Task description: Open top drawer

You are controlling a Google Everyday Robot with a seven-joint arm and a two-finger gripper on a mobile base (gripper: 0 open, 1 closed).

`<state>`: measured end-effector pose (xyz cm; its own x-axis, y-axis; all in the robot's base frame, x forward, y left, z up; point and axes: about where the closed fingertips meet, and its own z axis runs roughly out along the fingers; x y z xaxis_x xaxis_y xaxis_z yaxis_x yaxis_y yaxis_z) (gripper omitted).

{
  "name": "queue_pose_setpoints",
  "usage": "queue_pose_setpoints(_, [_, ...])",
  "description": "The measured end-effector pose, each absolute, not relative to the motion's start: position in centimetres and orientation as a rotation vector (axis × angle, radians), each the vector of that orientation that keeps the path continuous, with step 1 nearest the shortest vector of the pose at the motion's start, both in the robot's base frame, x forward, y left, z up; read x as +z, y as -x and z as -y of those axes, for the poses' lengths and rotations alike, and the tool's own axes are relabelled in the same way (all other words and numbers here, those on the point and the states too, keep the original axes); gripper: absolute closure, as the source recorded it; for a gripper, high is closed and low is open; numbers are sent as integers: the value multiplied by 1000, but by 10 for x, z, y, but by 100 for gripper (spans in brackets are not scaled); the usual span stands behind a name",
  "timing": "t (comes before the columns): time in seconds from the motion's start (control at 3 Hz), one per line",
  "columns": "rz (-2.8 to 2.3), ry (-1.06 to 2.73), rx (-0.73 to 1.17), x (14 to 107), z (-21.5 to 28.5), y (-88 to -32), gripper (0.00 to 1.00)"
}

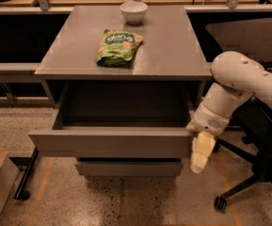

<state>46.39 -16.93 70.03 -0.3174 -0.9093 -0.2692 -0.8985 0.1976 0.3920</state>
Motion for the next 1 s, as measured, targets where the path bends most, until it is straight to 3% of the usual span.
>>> queue_pose_setpoints(0.67, [2388, -1830, -894, 736, 186, -365, 0])
queue_pose_setpoints(1.0, [2411, -2083, -811, 772, 173, -363, 0])
